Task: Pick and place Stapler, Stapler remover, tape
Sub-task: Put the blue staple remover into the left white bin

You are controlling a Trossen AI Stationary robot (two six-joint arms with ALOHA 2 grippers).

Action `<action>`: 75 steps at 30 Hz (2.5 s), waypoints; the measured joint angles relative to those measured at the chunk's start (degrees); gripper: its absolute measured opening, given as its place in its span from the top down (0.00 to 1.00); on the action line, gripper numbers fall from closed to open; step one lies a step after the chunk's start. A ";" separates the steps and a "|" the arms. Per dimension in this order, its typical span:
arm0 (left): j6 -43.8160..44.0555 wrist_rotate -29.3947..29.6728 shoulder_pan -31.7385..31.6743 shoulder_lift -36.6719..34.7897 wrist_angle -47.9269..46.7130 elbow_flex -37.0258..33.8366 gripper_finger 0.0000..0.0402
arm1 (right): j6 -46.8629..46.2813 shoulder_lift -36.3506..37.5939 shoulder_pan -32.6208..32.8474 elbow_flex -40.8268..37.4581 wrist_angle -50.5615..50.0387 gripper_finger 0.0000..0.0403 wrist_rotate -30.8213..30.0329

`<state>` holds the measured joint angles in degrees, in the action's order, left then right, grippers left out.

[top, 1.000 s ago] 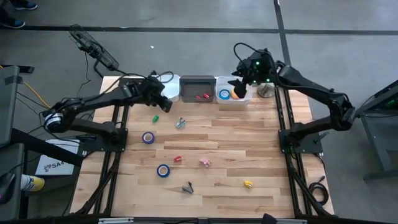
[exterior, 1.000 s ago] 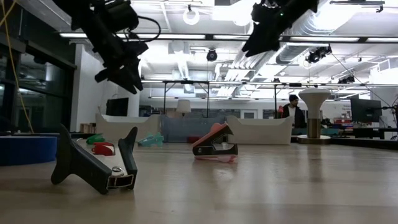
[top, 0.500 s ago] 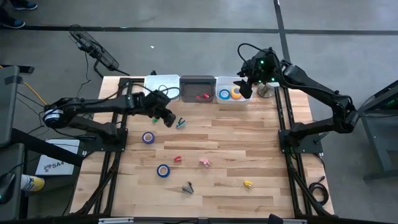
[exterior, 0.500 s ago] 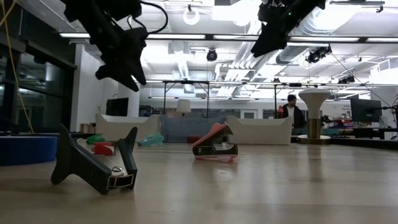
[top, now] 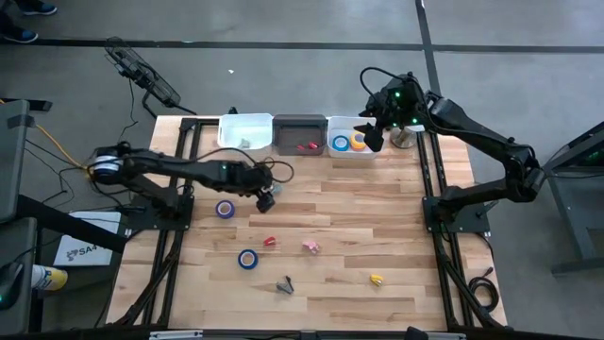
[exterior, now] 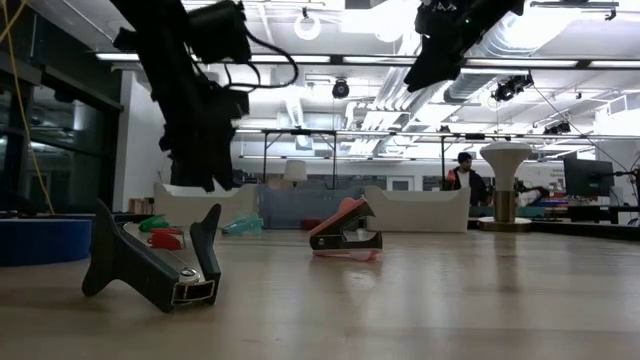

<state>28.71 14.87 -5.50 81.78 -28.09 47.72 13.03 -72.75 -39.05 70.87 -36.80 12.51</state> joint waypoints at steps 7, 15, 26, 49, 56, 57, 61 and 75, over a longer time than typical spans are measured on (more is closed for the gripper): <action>-1.21 1.43 -0.09 5.12 3.36 0.00 0.17 | 0.66 0.00 0.02 0.00 -1.09 0.46 0.04; -1.46 2.80 -0.11 10.62 7.56 0.00 0.17 | 1.17 0.00 0.02 0.00 -1.46 0.46 0.07; 0.25 6.42 -0.13 14.06 12.00 0.02 0.17 | 2.32 0.00 0.02 0.02 -1.30 0.47 0.07; 7.62 9.08 -0.17 14.16 14.34 0.00 0.49 | 4.08 0.00 0.02 0.02 -1.30 0.47 0.09; 10.47 8.75 -0.17 14.16 14.56 0.00 0.65 | 5.06 0.00 0.02 0.04 -1.30 0.47 0.09; 10.70 8.73 -0.17 14.16 14.57 0.00 0.67 | 5.06 0.00 0.02 0.04 -1.29 0.47 0.09; 11.76 8.73 -0.17 14.16 14.58 0.00 0.79 | 5.06 0.00 0.02 0.04 -1.30 0.47 0.09; 13.78 8.70 -0.17 14.11 14.60 0.00 0.81 | 5.10 0.00 0.02 0.04 -1.30 0.47 -0.02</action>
<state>42.49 23.57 -5.67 95.90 -13.50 47.72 18.13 -72.75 -39.03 70.91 -38.11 12.50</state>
